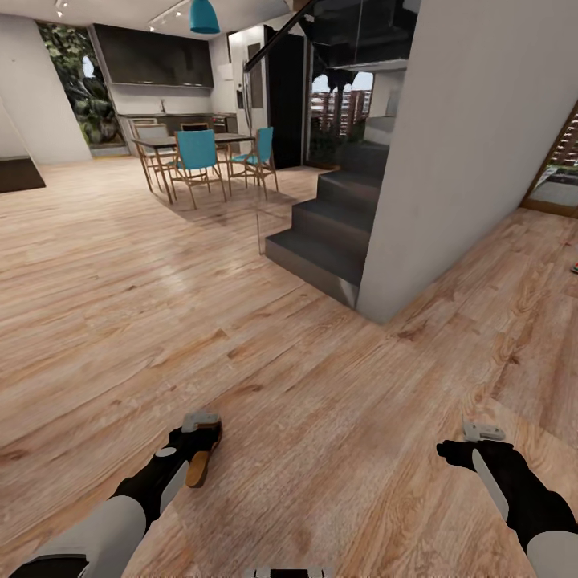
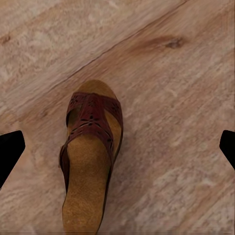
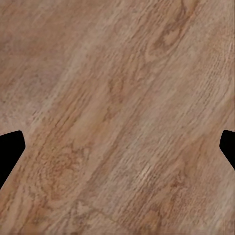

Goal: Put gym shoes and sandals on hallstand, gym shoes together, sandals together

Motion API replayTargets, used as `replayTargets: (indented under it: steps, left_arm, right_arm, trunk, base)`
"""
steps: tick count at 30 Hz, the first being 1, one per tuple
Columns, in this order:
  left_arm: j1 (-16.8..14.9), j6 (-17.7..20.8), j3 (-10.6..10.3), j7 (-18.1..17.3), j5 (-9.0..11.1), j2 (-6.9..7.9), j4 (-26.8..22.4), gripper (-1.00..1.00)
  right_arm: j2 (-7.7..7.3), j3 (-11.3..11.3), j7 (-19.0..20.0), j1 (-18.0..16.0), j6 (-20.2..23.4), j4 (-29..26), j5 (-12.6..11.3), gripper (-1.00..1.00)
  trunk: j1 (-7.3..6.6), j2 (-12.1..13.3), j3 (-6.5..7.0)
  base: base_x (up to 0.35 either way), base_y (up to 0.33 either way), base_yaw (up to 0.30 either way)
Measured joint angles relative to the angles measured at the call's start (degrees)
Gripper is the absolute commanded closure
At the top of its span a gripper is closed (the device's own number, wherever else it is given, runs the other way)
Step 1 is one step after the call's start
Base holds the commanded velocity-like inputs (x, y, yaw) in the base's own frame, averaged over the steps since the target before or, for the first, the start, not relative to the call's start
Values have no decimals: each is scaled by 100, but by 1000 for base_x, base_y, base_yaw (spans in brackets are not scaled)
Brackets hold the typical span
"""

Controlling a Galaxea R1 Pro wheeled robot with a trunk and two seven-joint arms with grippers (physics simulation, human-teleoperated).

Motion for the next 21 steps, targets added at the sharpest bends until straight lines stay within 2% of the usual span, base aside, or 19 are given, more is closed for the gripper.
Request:
replayTargets:
  steps: [4, 8, 13, 17, 21]
  left_arm:
    - [0, 2, 0, 0, 0, 0, 0, -100]
    - [0, 2, 2, 1, 0, 0, 0, -100]
    - [0, 2, 1, 1, 0, 0, 0, -100]
    - [0, 2, 0, 1, 0, 0, 0, -100]
    - [0, 3, 1, 1, 0, 0, 0, -100]
  right_arm:
    - [0, 0, 0, 0, 0, 0, 0, -100]
    - [0, 0, 0, -1, 0, 0, 1, -100]
    - [0, 0, 0, 0, 0, 0, 0, -100]
    - [0, 0, 0, 0, 0, 0, 1, -100]
    - [0, 0, 0, 0, 0, 0, 1, -100]
  trunk:
    - [10, -5, -89]
    - [10, -6, -89]
    - [23, -12, -200]
    - [23, -13, -200]
    - [31, -17, -267]
  base:
    - [0, 0, 0]
    - [0, 0, 0]
    - [0, 0, 0]
    - [0, 0, 0]
    - [0, 0, 0]
